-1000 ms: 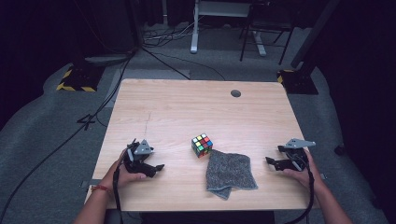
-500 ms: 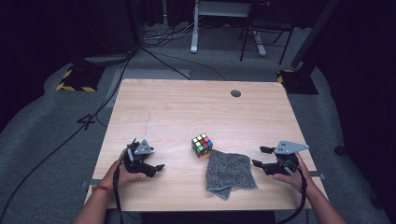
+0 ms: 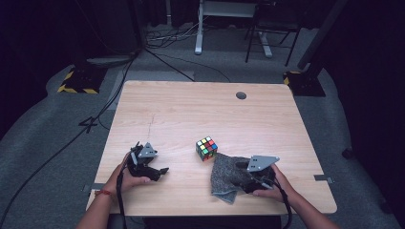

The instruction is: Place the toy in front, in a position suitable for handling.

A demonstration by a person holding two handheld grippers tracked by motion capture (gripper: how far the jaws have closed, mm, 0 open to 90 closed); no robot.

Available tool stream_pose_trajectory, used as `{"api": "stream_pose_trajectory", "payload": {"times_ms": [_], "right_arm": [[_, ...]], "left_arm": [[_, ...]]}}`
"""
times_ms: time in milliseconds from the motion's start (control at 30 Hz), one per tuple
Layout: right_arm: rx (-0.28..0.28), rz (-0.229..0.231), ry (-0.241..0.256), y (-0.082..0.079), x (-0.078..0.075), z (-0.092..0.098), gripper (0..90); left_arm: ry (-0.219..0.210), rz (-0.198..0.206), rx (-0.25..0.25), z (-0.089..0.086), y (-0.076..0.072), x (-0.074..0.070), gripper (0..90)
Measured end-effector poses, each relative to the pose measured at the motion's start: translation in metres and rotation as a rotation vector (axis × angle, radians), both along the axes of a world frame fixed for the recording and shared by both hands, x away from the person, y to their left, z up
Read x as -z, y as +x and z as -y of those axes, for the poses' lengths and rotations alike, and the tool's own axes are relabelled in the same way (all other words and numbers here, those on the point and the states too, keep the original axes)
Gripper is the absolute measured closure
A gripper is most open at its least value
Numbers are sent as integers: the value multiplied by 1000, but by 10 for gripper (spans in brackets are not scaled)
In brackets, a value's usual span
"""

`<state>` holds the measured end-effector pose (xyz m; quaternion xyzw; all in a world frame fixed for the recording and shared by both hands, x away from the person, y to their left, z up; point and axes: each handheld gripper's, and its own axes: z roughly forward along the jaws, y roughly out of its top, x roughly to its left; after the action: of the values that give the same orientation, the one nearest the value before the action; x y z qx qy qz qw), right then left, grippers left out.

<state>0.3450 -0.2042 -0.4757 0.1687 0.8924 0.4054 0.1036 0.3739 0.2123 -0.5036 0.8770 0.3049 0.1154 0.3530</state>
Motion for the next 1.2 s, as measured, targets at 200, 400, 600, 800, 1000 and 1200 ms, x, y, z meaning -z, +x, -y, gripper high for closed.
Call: {"api": "stream_pose_trajectory", "payload": {"times_ms": [200, 400, 600, 800, 1000, 1200], "right_arm": [[-10, -11, -84, 1, 18, -7, 349], [-11, -22, -89, 3, 18, 1, 375], [30, -34, -94, 9, 17, 24, 376], [127, -40, -85, 20, 17, 56, 376], [180, -42, -79, 29, 18, 75, 373], [211, -40, -86, 34, 17, 85, 369]], "left_arm": [[-2, -1, -12, 4, 0, 0, 151], [-3, -1, -20, 9, 0, 0, 153], [-3, -1, -7, 25, 2, 0, 154], [0, 0, 26, 44, 8, 0, 153], [0, -3, 65, 66, 20, 0, 152], [-1, -1, 97, 93, 33, -1, 151]]}}
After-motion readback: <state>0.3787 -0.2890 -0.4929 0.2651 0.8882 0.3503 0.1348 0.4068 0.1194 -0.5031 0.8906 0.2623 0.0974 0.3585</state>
